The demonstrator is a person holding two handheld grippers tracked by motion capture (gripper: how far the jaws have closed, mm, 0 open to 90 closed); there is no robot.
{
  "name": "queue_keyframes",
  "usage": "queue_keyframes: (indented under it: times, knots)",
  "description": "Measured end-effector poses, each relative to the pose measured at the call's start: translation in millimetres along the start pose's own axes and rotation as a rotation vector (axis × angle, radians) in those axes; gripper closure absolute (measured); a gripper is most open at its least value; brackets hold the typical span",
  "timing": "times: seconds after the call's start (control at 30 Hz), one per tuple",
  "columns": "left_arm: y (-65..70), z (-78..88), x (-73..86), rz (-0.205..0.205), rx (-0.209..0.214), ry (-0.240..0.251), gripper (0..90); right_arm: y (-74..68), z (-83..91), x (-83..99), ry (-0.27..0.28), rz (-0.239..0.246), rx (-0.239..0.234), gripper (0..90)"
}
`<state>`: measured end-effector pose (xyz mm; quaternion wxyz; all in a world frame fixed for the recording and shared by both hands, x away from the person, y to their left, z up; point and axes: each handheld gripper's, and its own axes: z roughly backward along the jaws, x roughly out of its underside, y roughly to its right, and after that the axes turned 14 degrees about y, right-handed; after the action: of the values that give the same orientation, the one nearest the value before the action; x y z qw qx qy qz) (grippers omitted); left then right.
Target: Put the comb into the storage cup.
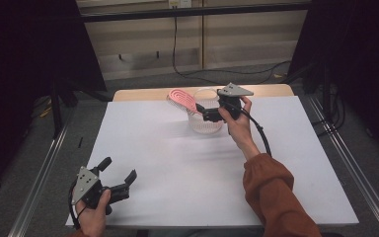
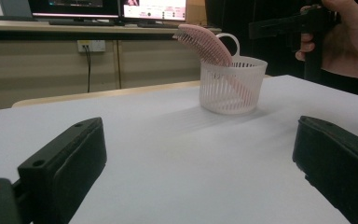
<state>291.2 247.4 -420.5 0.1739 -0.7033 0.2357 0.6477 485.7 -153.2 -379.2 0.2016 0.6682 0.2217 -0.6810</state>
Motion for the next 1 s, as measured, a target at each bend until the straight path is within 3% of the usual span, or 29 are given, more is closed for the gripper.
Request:
queue_keyframes:
  times: [0.1, 0.53, 1.0]
  knots:
    - [0.1, 0.0, 0.1, -0.001, -0.004, -0.001, 2.6, 1.0, 4.6, -0.9, 0.015, -0.017, 0.015, 0.9]
    - [-0.4, -2.1, 0.2, -0.002, -0.012, -0.003, 2.6, 0.9, 22.7, -1.2, 0.026, 0.008, 0.066, 1.9]
    - [-1.5, -1.5, 0.1, 0.001, -0.025, -0.002, 2.6, 2.1, 44.3, -0.8, 0.058, 0.039, 0.09, 2.0]
